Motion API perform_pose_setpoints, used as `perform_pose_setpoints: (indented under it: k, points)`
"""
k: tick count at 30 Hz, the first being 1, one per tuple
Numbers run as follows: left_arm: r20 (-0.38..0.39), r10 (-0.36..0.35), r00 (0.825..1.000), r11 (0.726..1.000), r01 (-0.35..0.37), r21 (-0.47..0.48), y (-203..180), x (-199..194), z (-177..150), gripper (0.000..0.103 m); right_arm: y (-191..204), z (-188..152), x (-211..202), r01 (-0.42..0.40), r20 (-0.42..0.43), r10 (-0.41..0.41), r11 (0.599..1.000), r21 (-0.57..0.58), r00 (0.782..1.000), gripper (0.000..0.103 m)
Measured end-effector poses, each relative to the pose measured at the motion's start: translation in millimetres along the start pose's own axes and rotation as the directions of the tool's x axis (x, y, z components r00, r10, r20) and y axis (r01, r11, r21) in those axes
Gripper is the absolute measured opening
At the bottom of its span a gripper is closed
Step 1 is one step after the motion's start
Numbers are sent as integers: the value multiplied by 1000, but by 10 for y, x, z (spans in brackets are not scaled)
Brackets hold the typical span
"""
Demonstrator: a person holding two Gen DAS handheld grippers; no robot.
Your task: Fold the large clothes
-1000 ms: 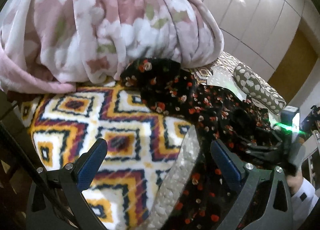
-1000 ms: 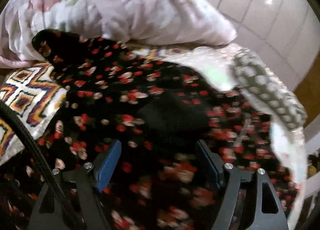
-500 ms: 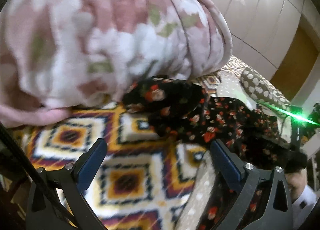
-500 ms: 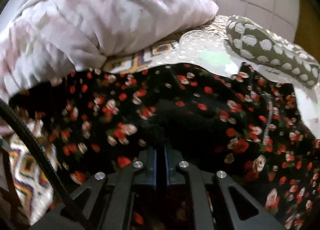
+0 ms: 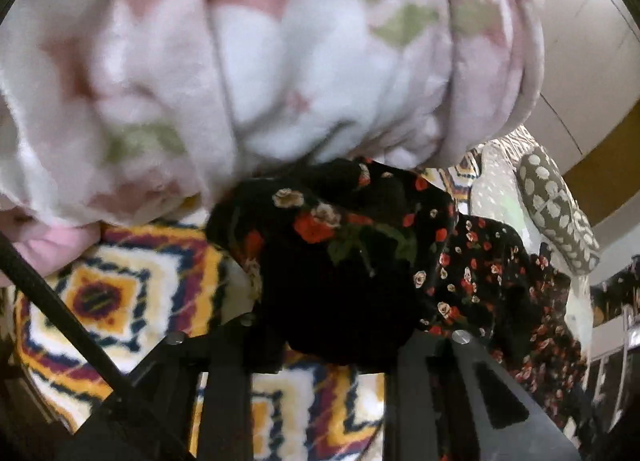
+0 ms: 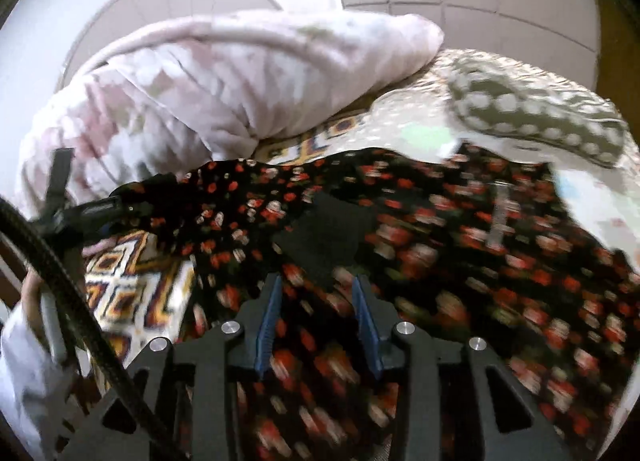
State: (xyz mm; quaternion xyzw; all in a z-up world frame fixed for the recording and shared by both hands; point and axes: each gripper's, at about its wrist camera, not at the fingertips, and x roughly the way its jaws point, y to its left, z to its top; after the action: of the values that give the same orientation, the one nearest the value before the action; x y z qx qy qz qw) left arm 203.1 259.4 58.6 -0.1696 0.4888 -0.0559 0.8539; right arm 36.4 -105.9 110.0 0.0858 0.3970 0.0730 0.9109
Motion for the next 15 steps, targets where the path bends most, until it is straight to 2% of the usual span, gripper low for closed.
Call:
perform_pose_setpoints:
  k: [2, 4, 7, 9, 11, 15]
  points:
    - [54, 16, 998, 999, -17, 28, -78, -206, -8, 15, -222, -172, -285, 19, 17, -19, 999, 32, 1000, 40]
    - [77, 2, 997, 998, -7, 68, -232, -360, -20, 14, -448, -307, -509, 29, 34, -32, 996, 80, 999, 40]
    - [107, -55, 993, 982, 35, 184, -807, -634, -115, 13, -805, -527, -837, 62, 69, -73, 985, 162, 995, 40]
    - [99, -101, 990, 966, 74, 248, -1239, -707, -183, 13, -1032, -648, -1022, 75, 85, -95, 974, 211, 992, 40]
    - [72, -159, 985, 940, 128, 315, -1709, -751, -318, 13, -1286, -786, -1193, 93, 94, -122, 959, 267, 988, 40]
    - [-29, -250, 968, 856, 235, 460, -2740, -724, -814, 12, -1718, -1046, -1483, 108, 105, -156, 926, 362, 982, 40]
